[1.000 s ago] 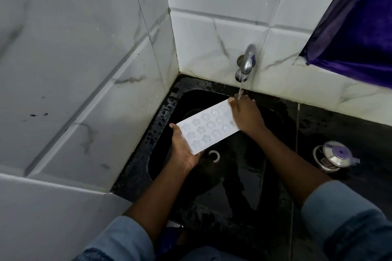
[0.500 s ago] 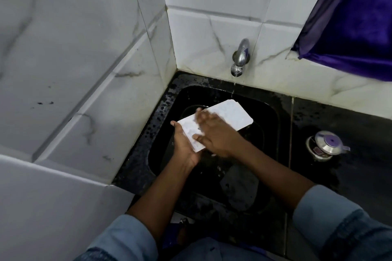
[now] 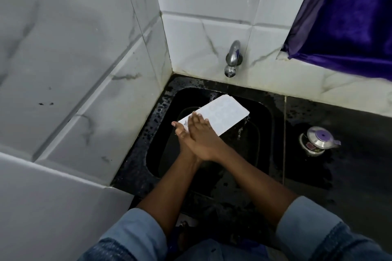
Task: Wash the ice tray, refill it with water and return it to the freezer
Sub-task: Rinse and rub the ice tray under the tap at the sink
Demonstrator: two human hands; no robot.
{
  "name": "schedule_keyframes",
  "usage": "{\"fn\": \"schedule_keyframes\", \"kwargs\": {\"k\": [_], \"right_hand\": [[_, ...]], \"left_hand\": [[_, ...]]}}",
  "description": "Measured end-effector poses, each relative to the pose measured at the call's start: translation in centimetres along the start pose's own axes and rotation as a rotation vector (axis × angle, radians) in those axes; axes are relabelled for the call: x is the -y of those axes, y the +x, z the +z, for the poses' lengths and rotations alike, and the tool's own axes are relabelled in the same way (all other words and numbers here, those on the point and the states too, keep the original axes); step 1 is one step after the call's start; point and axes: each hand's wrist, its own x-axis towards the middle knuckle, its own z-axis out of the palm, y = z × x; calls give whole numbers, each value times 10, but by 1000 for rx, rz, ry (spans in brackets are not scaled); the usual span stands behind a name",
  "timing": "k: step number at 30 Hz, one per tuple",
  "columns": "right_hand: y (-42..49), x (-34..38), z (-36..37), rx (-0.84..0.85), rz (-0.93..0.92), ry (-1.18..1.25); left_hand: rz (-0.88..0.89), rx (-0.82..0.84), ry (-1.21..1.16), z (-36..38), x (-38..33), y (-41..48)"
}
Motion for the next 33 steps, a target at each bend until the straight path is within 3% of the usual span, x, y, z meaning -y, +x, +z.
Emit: {"fn": "schedule_keyframes", "kwargs": {"k": [5, 8, 10, 13, 15, 19, 22, 25, 28, 33], "right_hand": [[27, -28, -32, -182, 304, -7], [30, -39, -49, -207, 474, 90], [26, -26, -43, -181, 458, 115], [15, 8, -12, -136, 336, 99], [14, 13, -5, -118, 308, 109], [32, -16, -39, -179, 412, 92], [34, -30, -55, -186, 504, 113], [17, -7, -36, -161, 367, 78], [0, 5, -15, -136, 251, 53], [16, -39, -56, -223, 528, 119]], "left_hand": [[-277, 162, 478, -24, -30, 25], [-244, 151, 435, -32, -26, 16], [-277, 85, 445, -20, -24, 12], [-300, 188, 243, 0, -17, 16], [-281, 129, 189, 1, -16, 18], [-192, 200, 435, -30, -30, 18], [-172, 100, 441, -41, -28, 22], [-260, 241, 339, -14, -30, 11], [-273, 153, 368, -13, -32, 15], [-189, 121, 458, -35, -29, 22]]}}
